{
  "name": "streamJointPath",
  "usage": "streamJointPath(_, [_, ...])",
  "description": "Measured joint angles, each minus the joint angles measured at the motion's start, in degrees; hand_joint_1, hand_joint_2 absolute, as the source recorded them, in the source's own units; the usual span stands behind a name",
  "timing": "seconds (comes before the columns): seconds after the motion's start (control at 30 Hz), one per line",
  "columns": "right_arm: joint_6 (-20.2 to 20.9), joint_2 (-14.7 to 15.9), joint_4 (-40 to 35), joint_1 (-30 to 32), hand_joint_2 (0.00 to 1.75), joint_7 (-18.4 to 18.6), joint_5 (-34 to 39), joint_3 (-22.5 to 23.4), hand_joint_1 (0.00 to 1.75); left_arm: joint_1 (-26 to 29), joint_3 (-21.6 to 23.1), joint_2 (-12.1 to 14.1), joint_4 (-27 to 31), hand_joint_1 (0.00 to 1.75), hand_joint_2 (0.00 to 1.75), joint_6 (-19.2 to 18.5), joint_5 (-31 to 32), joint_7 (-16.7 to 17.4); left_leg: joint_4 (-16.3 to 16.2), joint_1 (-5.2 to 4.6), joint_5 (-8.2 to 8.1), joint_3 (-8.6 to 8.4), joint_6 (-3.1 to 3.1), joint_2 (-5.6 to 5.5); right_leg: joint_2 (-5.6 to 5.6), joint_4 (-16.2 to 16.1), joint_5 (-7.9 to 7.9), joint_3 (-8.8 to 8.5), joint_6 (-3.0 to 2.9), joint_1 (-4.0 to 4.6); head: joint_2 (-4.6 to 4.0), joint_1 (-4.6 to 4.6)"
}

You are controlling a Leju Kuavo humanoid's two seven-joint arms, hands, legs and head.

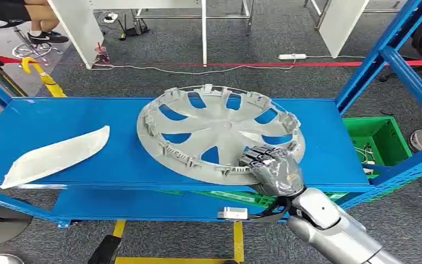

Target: Take the parts from the cabinet and place them on the table.

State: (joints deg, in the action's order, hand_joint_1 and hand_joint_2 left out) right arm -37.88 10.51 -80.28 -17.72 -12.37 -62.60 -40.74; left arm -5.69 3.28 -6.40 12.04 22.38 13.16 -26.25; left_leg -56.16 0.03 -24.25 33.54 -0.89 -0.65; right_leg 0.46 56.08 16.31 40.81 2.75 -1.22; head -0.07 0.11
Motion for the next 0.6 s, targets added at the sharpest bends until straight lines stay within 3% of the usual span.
streamJointPath(0.33, [-0.11, 0.13, -0.79, -0.22, 1.75, 0.13, -0.24, -0.20, 1.75, -0.01, 0.00, 0.00, 0.00, 0.00, 0.00, 0.96, 0.07, 0.35, 0.00, 0.00, 0.00, 0.02, 0.00, 0.00, 0.00, 0.00, 0.00, 0.01, 0.00, 0.00, 0.00, 0.02])
streamJointPath(0.5, [-0.17, 0.13, -0.79, -0.33, 1.75, 0.72, -0.33, -0.39, 1.75, -0.03, 0.28, -0.02, 0.00, 0.00, 0.00, 5.16, 2.16, 2.86, 0.00, 0.00, 0.00, 0.03, 0.00, 0.00, 0.00, 0.00, 0.00, 0.02, 0.00, 0.00, 0.00, 0.00])
streamJointPath(0.6, [-0.17, 0.20, -0.79, -0.33, 1.75, 1.03, -0.24, -0.48, 1.75, 0.01, 0.28, -0.04, 0.02, 0.00, 0.00, 5.29, 2.21, 0.91, 0.00, 0.00, 0.00, 0.03, 0.00, 0.00, 0.00, 0.00, 0.00, 0.03, 0.00, 0.00, 0.00, 0.00])
